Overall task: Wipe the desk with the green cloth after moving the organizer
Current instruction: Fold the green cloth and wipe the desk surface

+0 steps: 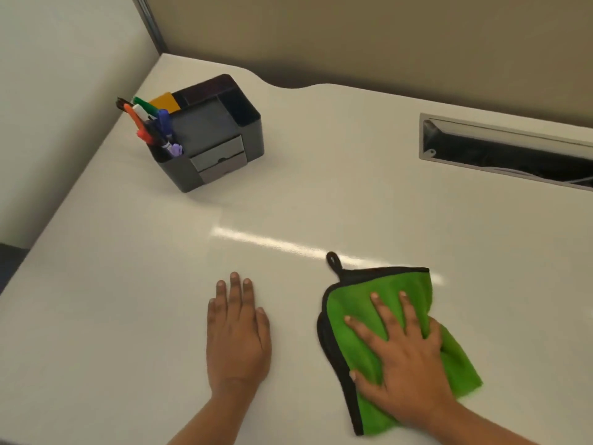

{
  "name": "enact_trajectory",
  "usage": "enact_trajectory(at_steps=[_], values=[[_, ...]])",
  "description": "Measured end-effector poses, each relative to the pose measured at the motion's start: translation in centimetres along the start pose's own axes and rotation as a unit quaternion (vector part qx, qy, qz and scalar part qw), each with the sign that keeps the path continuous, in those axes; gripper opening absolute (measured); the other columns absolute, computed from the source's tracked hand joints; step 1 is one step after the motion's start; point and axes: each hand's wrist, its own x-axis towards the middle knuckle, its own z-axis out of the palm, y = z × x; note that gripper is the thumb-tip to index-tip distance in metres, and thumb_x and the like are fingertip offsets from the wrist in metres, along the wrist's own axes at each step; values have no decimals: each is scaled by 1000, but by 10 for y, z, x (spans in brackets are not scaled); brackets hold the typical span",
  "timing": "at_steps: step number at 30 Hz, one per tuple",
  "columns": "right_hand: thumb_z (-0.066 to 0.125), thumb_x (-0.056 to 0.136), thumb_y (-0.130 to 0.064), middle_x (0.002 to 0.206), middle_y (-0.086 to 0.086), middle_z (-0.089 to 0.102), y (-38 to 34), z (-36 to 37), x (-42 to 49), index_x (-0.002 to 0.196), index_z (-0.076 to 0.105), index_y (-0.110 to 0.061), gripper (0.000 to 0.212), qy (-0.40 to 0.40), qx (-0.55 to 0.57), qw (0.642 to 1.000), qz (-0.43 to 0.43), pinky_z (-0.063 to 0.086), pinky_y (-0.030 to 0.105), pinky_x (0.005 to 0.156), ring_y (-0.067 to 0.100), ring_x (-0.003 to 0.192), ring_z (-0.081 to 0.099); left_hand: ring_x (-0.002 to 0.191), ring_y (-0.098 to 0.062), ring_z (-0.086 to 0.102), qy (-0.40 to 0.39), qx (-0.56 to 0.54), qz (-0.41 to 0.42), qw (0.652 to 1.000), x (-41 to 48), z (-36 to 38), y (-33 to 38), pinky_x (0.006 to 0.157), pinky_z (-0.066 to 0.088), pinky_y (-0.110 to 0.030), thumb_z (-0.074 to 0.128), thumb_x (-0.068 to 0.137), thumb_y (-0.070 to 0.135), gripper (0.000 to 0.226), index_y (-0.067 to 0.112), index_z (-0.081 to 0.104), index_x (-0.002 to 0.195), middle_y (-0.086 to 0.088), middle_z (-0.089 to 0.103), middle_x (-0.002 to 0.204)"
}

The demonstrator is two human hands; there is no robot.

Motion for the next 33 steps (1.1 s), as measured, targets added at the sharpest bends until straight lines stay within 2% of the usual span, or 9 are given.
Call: enact_trajectory(at_steps=[5,8,12,18,23,26,29,31,33], values=[[49,73,-81,164,-5,28,28,-15,33,148,28,-59,80,-7,4,997,-71,26,68,103,36,154,11,151,-17,-4,-6,-5,7,1000,-1,1,-1,121,0,-38,13,99,38,59,16,13,153,1,5,163],[44,74,-81,164,-4,30,36,-33,93,146,28,-59,77,7,-1,1000,5,30,65,101,38,151,16,151,-19,-3,-5,-6,9,1000,-1,-1,-1,120,2,-40,13,99,37,59,15,15,153,0,5,164],[30,73,-85,167,-5,18,-4,-51,188,145,17,-63,76,20,31,994,103,22,72,106,41,150,8,151,-22,2,-5,-5,17,1000,0,1,-2,119,5,-41,15,99,35,59,13,18,153,-3,9,163],[46,74,-77,163,-5,31,-77,-38,170,145,31,-58,75,44,9,994,-95,22,69,108,38,151,16,150,-25,8,-9,-1,26,1000,0,-2,-2,119,9,-43,22,98,31,58,10,25,152,-6,16,162],[56,71,-70,163,-11,31,1,-30,129,147,31,-57,80,37,-12,972,-234,23,59,107,30,153,19,150,-27,12,-13,-4,25,1000,0,-3,-3,117,11,-43,25,97,30,57,8,28,150,-7,19,162],[50,72,-70,162,-6,34,30,-43,162,147,25,-60,80,24,-20,990,-137,30,63,104,33,151,21,149,-28,14,-9,-4,29,1000,0,-1,-3,116,13,-44,24,98,30,57,6,26,150,-9,20,161],[40,74,-76,162,-4,32,1,-54,216,144,28,-59,73,52,10,999,12,27,66,104,37,149,18,149,-30,14,-11,-3,29,1000,1,0,-3,116,14,-45,22,98,30,58,5,26,150,-10,19,161],[36,73,-80,164,-5,27,-36,-59,248,144,25,-59,75,48,23,998,35,21,71,106,41,149,14,149,-30,14,-15,0,27,1000,0,0,-3,116,14,-45,24,97,29,58,5,27,150,-11,19,161],[33,73,-81,165,-5,25,-77,-60,265,145,25,-60,76,42,11,999,-10,17,72,108,42,150,12,149,-30,14,-16,1,27,1000,1,-1,-2,116,13,-44,25,97,28,58,4,26,150,-10,20,161]])
